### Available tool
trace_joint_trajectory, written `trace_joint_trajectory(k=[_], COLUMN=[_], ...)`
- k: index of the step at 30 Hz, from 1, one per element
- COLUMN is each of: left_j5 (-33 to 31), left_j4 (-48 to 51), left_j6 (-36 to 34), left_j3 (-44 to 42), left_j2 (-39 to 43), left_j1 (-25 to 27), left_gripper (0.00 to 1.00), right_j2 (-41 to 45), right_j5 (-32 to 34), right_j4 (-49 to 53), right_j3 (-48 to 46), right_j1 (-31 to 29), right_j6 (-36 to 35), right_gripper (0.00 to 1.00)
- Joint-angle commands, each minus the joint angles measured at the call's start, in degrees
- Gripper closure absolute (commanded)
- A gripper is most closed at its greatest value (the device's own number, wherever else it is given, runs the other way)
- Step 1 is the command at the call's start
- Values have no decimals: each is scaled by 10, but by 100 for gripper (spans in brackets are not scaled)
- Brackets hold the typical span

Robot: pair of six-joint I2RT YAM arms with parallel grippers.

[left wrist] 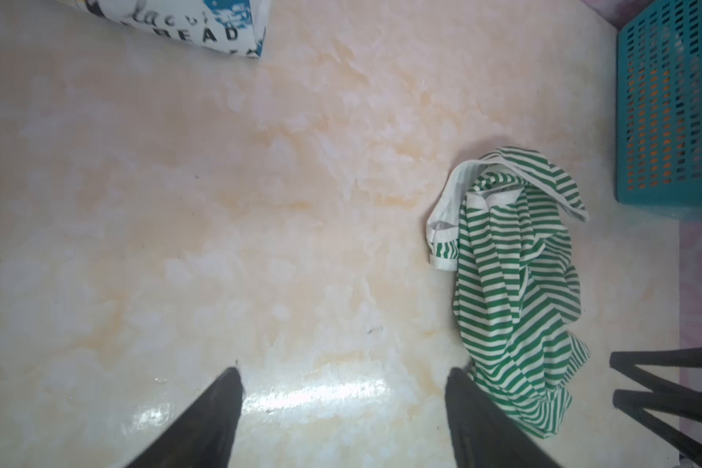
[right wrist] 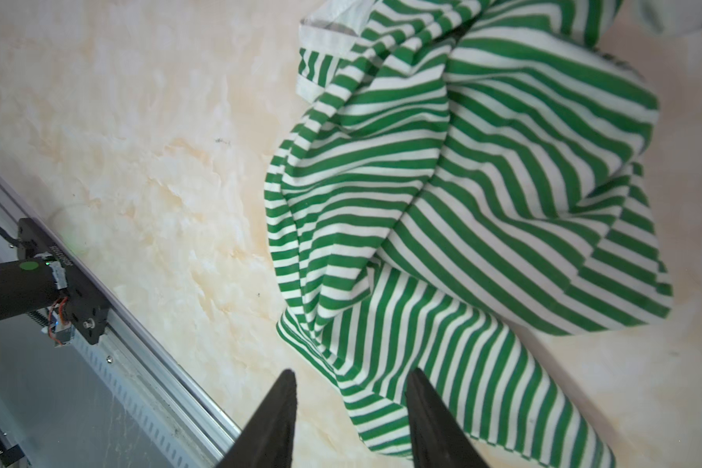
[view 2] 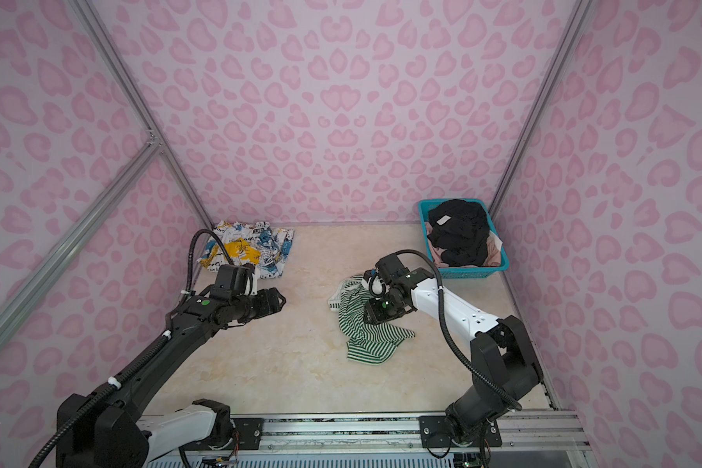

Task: Fold and stack the mixed laundry pile
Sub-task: 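Lift the striped shirt out and drop it on the table center, then grasp the striped shirt edge with the left gripper while right gripper grasps another edge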

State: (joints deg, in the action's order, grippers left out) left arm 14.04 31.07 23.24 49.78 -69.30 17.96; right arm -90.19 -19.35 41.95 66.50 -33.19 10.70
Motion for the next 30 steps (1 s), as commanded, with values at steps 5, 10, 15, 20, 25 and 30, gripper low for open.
trace_joint_trajectory(k=[5,10,15,20,25,30], left_j5=[21,18,11,22,33,34], left_j4=[-125,-198,-187,-148,-40,-24], left_j6=[63,94,73,38,-35,-40], left_j3=[-22,18,124,235,380,460], left_j2=[-57,-162,-281,-356,-442,-511], left_j1=[68,101,115,135,177,201], left_gripper=[25,47,46,39,32,31], right_j2=[-23,-30,-40,-70,-94,-109], right_j5=[37,38,1,-3,-11,-26], right_j4=[-14,-95,-165,-171,-200,-220], right_j3=[-6,-54,-65,-57,-81,-93], right_j1=[-6,35,94,120,136,142], right_j6=[21,70,98,101,107,110], right_gripper=[50,48,42,41,41,53])
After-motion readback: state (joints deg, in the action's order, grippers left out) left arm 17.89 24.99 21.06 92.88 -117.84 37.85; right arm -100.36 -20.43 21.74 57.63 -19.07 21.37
